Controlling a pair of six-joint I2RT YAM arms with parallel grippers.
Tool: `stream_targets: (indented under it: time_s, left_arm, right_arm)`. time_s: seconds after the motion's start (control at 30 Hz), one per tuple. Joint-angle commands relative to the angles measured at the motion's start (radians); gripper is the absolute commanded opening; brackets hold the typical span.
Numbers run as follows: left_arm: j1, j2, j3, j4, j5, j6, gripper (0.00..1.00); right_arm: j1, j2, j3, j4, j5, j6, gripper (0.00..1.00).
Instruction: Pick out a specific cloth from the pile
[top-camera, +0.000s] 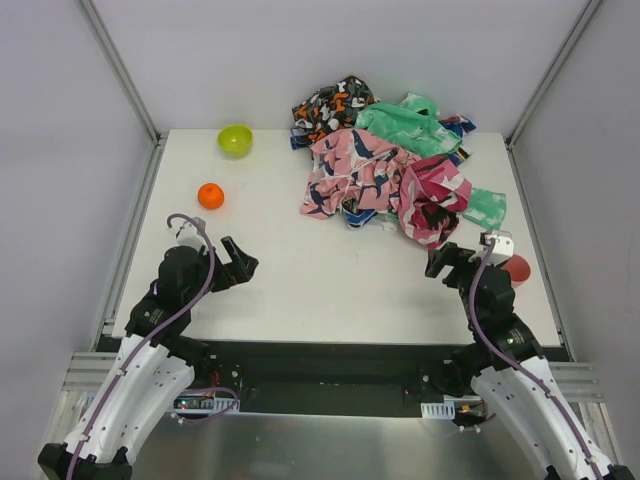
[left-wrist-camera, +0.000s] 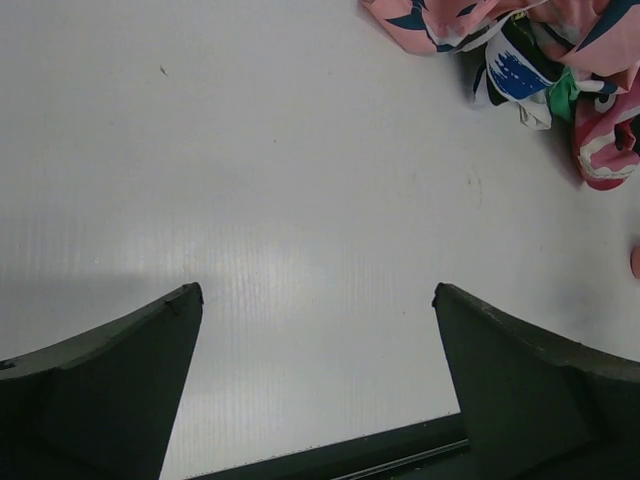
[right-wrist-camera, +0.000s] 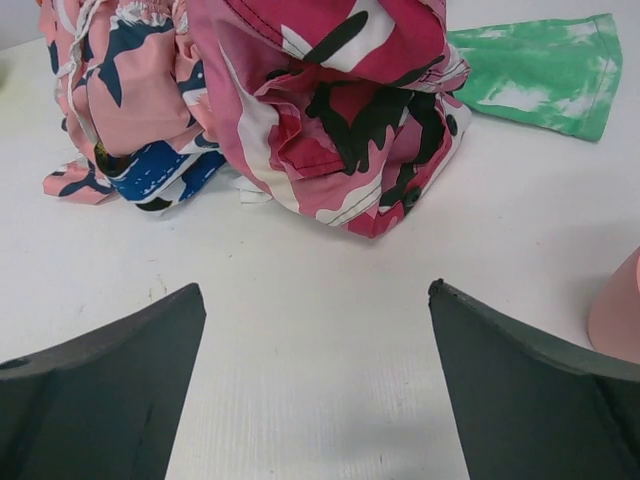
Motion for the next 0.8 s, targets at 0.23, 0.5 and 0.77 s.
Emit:
stream_targets:
  time_s: [0.23, 0.5, 0.77]
  left_arm:
    - [0.004, 0.005, 0.005, -0.001, -0.033, -0.003, 0.99]
    - [0.004, 0.033, 0.002, 0.007, -0.035, 0.0, 0.99]
    - [0.004, 0.042, -0.009, 0.011, -0.067, 0.006, 0.99]
  right_arm:
    - [0.003, -0.089, -0.047, 0.206, -0.145, -0.122, 0.96]
    - [0.006, 0.217, 0.187, 0.233, -0.32, -0.568, 0.96]
    - [0.025, 0.694, 0.618, -0.206, -0.587, -1.31, 0.96]
